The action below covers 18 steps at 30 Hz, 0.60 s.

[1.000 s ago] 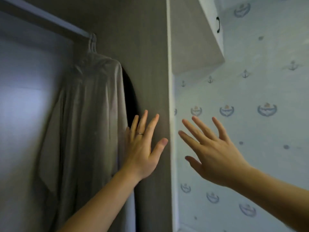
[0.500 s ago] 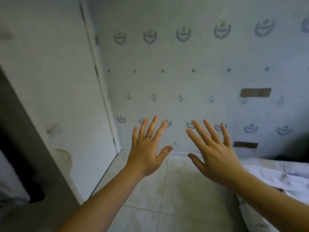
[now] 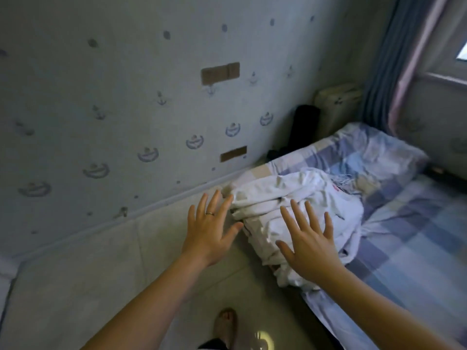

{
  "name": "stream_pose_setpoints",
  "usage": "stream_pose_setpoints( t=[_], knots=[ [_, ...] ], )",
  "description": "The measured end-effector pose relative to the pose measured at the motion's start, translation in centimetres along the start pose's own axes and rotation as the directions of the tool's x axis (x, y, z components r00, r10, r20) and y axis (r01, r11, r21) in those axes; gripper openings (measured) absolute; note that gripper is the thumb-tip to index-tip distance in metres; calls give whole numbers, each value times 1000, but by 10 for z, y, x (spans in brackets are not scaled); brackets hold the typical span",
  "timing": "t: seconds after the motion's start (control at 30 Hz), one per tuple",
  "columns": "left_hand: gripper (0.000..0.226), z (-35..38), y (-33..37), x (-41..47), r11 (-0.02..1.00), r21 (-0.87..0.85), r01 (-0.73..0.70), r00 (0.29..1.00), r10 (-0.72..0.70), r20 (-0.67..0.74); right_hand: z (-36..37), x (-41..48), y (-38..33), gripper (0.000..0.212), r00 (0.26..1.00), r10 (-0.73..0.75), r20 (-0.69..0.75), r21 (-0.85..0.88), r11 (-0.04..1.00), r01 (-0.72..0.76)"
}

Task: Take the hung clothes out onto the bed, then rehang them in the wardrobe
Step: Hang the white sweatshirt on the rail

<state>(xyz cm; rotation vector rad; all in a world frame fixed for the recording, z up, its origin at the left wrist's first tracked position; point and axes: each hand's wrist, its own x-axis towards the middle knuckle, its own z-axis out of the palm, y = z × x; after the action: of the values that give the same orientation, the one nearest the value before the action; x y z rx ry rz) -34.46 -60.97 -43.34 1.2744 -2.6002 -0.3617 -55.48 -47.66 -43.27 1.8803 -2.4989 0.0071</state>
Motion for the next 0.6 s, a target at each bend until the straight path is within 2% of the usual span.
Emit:
stream_pose_setpoints(
  t=[0.13, 0.23, 0.3, 0.6],
  knots=[
    [81, 29, 9, 95, 992, -34, -124, 984, 127, 123, 10, 46, 38, 78, 971, 240, 16, 64, 969, -241],
    [91, 44, 18, 164, 974, -38, -223, 951, 226, 211, 14, 80, 59, 76, 914, 392, 105, 92, 911, -401],
    [89, 54, 27, 207, 960, -32, -279, 924, 277, 265, 17, 100, 73, 75, 869, 476, 135, 107, 865, -491],
    [79, 107, 92, 350, 901, -135, -412, 813, 431, 392, 24, 159, 144, 72, 678, 712, 183, 168, 657, -735]
  ],
)
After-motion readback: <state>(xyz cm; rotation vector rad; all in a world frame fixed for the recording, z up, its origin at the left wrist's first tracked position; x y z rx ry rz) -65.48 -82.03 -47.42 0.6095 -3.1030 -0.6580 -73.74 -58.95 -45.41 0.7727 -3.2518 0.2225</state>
